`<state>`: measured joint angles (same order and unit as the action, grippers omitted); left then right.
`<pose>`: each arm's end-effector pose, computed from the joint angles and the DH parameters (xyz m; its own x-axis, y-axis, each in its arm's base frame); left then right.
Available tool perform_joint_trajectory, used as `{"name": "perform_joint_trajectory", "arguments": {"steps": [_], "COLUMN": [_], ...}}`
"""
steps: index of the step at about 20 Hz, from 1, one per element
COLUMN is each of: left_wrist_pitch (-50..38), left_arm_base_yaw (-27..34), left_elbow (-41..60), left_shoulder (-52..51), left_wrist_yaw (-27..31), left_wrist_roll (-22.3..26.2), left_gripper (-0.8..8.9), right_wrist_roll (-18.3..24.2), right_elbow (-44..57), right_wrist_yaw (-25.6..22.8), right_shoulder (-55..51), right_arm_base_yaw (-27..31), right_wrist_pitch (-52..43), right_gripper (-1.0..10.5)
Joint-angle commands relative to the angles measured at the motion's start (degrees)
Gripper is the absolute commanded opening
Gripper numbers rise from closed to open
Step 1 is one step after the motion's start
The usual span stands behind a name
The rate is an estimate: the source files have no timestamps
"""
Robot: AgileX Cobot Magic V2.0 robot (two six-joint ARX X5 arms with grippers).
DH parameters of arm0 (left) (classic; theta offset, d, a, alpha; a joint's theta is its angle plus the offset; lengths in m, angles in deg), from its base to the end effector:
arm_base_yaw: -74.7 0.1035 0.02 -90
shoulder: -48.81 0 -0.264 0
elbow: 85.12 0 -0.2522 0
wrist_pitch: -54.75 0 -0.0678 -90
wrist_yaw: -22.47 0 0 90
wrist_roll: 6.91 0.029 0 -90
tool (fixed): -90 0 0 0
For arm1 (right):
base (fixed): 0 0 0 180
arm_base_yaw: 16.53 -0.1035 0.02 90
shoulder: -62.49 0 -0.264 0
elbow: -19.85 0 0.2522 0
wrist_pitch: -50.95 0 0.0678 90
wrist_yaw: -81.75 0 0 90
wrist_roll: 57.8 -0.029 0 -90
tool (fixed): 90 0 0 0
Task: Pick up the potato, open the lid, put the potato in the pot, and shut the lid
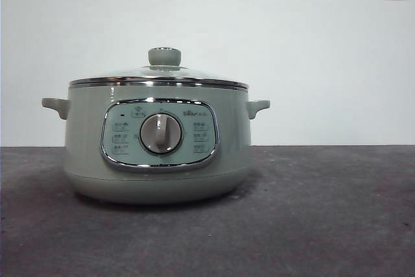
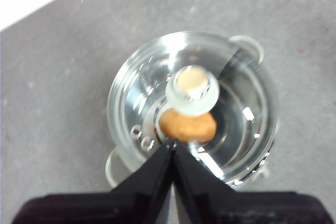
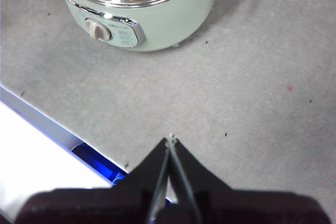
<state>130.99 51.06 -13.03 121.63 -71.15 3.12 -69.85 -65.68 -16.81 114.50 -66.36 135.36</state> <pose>0.2019 -0.0904 0.4370 0.6631 -0.3592 -0.6567 0.5419 0.8356 0.0902 0.0863 0.0955 0.3760 0.5161 0.3806 -0.7673 -0.5752 0.8178 0.0187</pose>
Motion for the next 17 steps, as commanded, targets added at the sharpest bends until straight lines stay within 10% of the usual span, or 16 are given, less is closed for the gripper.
{"name": "perform_joint_trajectory", "arguments": {"steps": [1, 8, 17], "left_wrist_pitch": [-9.16, -47.19, -51.87], "left_arm_base_yaw": [4.22, 18.01, 21.7], "left_elbow": [12.59, 63.56, 91.08], "left_shoulder": [-7.04, -41.94, -69.61], "left_wrist_yaw": [-0.24, -5.35, -2.45], "left_wrist_roll": [-1.11, -10.49, -13.09], "left_gripper": [-0.03, -0.03, -0.03], "right_wrist_roll": [-0.31, -0.31, -0.31], "right_elbow": [0.46, 0.46, 0.46], "right_wrist_yaw": [-0.07, -0.07, -0.04], "right_shoulder": [-0.02, -0.02, 0.0], "right_arm_base_yaw": [-0.04, -0.04, -0.04], "right_wrist_pitch": [-0.28, -0.28, -0.33], "right_gripper": [0.0, 0.0, 0.0]}}
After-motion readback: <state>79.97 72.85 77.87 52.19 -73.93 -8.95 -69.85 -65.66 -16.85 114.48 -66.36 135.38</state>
